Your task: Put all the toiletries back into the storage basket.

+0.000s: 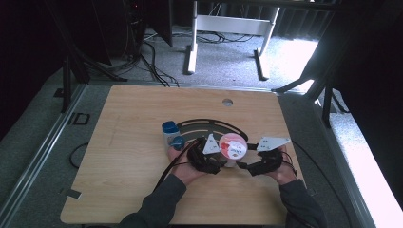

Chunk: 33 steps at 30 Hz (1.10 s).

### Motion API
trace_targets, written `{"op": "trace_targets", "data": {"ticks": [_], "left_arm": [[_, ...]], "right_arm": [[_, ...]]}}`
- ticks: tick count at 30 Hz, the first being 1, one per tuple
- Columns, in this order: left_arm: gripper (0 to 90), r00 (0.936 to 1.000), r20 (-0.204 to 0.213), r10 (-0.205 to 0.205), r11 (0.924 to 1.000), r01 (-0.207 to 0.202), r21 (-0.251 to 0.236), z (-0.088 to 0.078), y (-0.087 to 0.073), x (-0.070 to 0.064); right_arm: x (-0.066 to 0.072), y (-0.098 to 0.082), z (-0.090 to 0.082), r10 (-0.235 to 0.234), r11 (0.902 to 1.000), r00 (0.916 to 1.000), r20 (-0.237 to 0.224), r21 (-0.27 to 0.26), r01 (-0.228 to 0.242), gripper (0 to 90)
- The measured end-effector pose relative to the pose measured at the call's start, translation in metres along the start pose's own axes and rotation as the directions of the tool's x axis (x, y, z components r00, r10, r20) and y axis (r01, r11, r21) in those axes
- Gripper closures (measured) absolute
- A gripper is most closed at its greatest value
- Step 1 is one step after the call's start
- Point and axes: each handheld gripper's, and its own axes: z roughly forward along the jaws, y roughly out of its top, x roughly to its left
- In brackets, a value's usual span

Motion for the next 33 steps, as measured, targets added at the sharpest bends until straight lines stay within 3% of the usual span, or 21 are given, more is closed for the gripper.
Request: {"op": "trace_targets", "data": {"ticks": [33], "left_arm": [[32.1,0.9984,-0.014,-0.054,0.9985,0.054,0.006,0.015,0.004,0.01]], "right_arm": [[-0.017,0.001,0.007,0.03,0.9995,0.9995,0.01,0.013,-0.03,20.9]]}}
